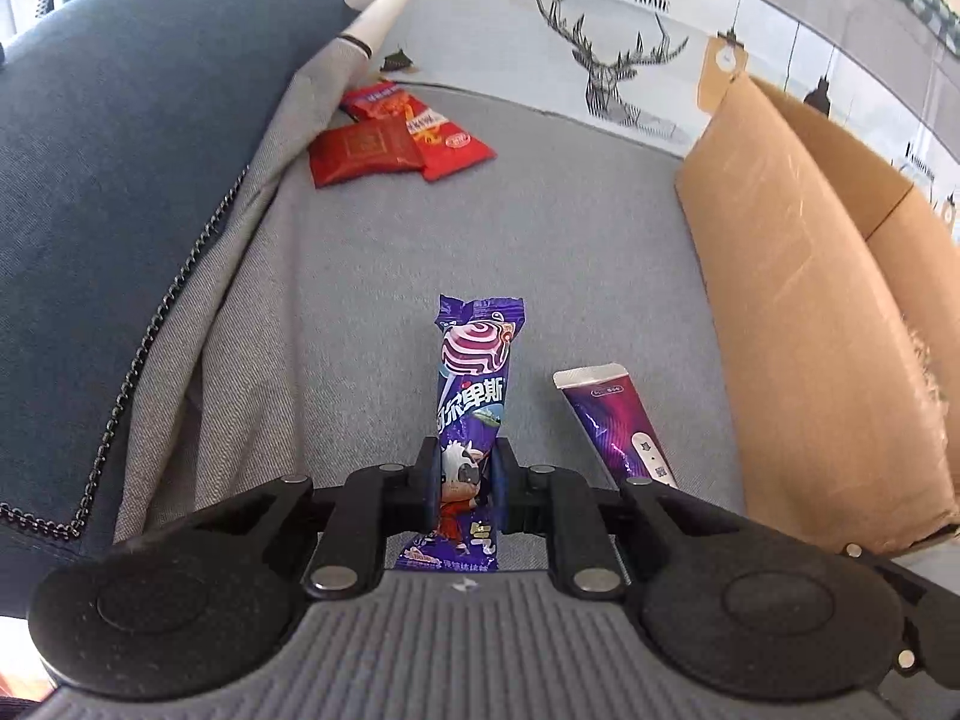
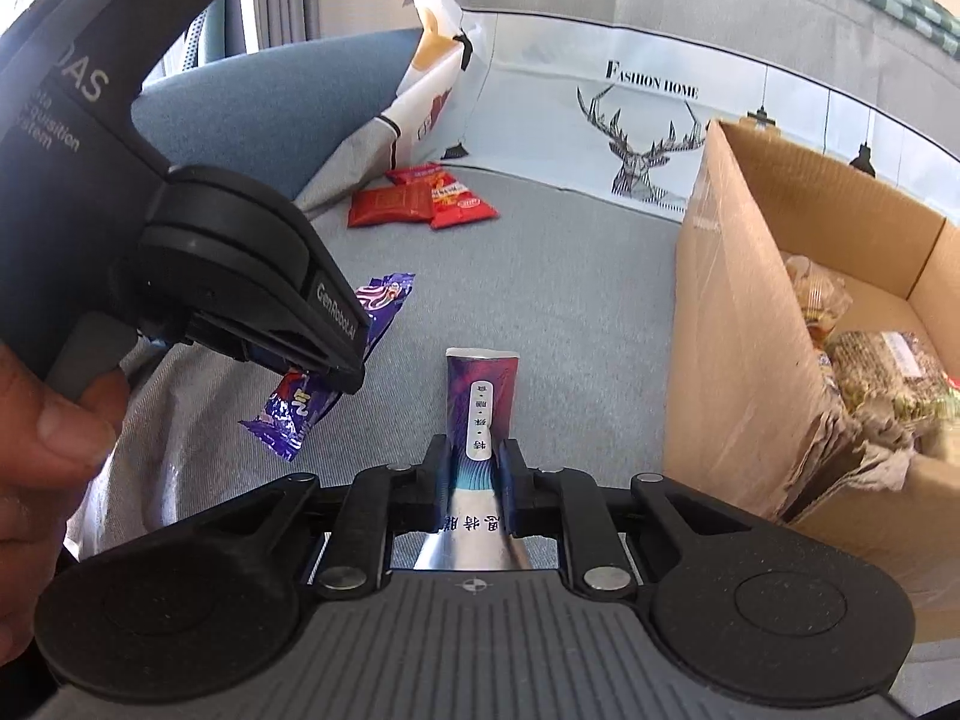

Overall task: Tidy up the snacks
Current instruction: 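Carry the lollipop in the left gripper while the right gripper carries the tube snack over the box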

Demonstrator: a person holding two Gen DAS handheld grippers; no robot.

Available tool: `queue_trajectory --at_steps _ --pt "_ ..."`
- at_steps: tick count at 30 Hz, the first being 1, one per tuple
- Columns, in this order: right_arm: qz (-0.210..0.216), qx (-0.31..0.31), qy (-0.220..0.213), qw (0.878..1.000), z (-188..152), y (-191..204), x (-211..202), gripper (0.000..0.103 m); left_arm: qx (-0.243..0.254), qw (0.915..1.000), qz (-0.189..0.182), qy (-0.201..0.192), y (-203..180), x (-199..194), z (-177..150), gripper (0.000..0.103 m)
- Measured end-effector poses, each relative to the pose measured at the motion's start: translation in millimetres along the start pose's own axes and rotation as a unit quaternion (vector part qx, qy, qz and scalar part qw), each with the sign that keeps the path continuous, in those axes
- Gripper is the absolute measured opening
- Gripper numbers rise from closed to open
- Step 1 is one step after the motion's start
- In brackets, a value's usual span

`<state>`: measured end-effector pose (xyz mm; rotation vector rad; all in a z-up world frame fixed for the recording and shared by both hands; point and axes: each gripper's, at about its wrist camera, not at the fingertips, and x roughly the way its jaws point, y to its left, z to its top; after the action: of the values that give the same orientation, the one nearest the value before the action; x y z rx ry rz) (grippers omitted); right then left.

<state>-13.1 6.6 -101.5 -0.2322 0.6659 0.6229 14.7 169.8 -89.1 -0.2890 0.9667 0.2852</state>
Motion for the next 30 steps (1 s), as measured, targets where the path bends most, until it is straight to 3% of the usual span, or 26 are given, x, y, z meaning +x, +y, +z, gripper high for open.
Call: queue_trajectory --at_steps 10,22,30 --pt "0.003 -0.013 -0.044 0.999 5.8 1.3 -13.4 0.018 -0.022 0.9985 0.003 -0.05 4.0 -18.0 8.2 0.017" --pt "0.005 0.011 -0.094 0.996 17.8 -10.9 -35.1 0.017 -0.056 0.9905 0.019 -0.124 11.7 -43.4 15.9 0.017" --pt "0.006 0.029 -0.128 0.991 22.4 -28.9 -51.7 0.018 -0.054 0.9848 0.012 -0.165 -4.2 -52.0 17.9 0.017"
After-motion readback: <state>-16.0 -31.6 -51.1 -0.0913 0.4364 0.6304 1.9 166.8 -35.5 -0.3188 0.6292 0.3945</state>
